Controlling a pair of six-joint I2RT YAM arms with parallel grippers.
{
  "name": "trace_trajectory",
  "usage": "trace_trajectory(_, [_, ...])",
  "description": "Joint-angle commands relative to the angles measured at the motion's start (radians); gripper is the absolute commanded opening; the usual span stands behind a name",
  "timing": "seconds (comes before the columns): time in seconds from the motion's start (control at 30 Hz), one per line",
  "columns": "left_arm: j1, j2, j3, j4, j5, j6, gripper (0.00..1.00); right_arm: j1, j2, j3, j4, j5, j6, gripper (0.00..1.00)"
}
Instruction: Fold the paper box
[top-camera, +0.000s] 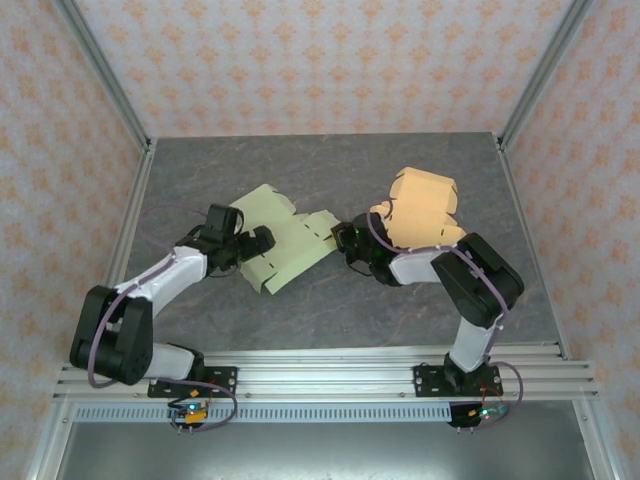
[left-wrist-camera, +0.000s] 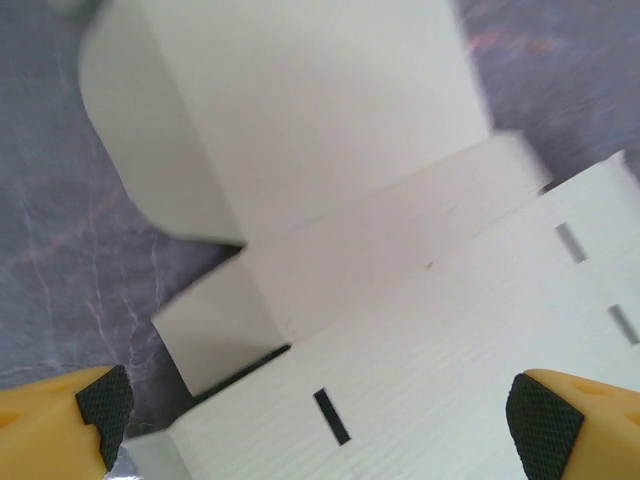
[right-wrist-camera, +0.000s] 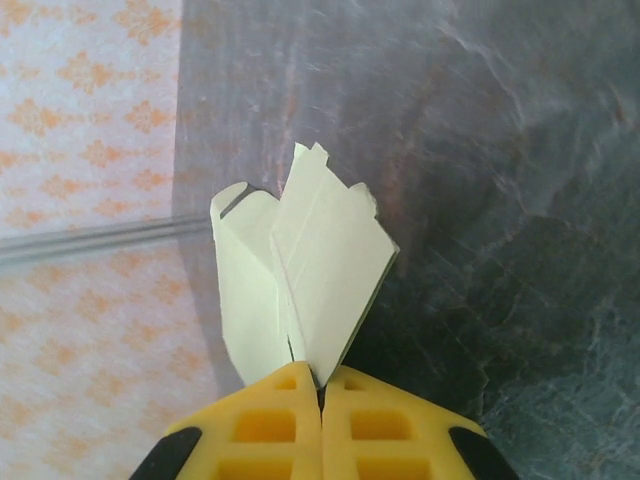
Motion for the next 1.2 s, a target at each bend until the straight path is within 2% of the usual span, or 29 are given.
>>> trace_trajectory(0.0, [0.009,-0.096,0.113,-0.128,-0.098,0.040,1.00,-0.016,-0.137,0.104,-0.161,0.077,-0.381,0.06])
trace_trajectory(0.1, [0.031,-0.144,0.171,-0.160,-0.110,0.040,1.00,-0.014,-0.226,0.218,-0.317,0.123,-0.736,0.06])
trace_trajectory(0.17, [0.051,-0.161,0.197,-0.161,-0.094,0.027,1.00,-0.014,-0.257,0.304,-0.404,0.106,-0.953,0.06])
trace_trajectory(0.2, [0.063,-0.167,0.207,-0.157,-0.081,0.017,1.00,-0.011,-0.264,0.354,-0.467,0.087,-1.071,0.10])
trace_trajectory(0.33, [0.133,-0.173,0.205,-0.117,-0.013,-0.054,1.00,0.060,-0.242,0.512,-0.685,0.125,-1.487,0.10])
trace_trajectory(0.4, [0.177,-0.175,0.177,-0.080,0.030,-0.099,1.00,0.111,-0.218,0.540,-0.746,0.177,-1.617,0.10])
trace_trajectory(0.47, [0.213,-0.174,0.142,-0.048,0.065,-0.129,1.00,0.178,-0.194,0.539,-0.770,0.202,-1.676,0.11])
trace_trajectory(0.5, [0.223,-0.170,0.130,-0.045,0.070,-0.133,1.00,0.215,-0.178,0.532,-0.773,0.194,-1.675,0.20])
trace_trajectory(0.53, [0.231,-0.165,0.121,-0.049,0.069,-0.129,1.00,0.250,-0.158,0.520,-0.767,0.176,-1.654,0.35])
trace_trajectory(0.6, [0.239,-0.151,0.108,-0.056,0.072,-0.119,1.00,0.304,-0.115,0.496,-0.753,0.106,-1.586,0.49])
trace_trajectory(0.7, [0.241,-0.124,0.082,-0.053,0.094,-0.116,1.00,0.328,-0.085,0.448,-0.689,-0.051,-1.409,0.59])
trace_trajectory(0.8, [0.241,-0.085,0.048,-0.037,0.156,-0.112,1.00,0.314,-0.148,0.382,-0.646,-0.073,-1.296,0.69])
trace_trajectory(0.87, [0.239,-0.053,0.023,-0.019,0.204,-0.105,1.00,0.263,-0.205,0.358,-0.669,-0.076,-1.221,0.73])
trace_trajectory(0.97, [0.208,-0.009,-0.032,0.027,0.254,-0.093,1.00,0.133,-0.268,0.326,-0.731,-0.061,-1.088,0.77])
trace_trajectory(1.1, [0.107,0.071,-0.025,0.026,0.252,-0.028,0.99,-0.072,-0.271,0.269,-0.768,-0.039,-0.963,0.77])
trace_trajectory(1.17, [0.059,0.103,-0.021,0.052,0.248,-0.023,0.97,-0.142,-0.233,0.274,-0.787,-0.049,-0.953,0.77])
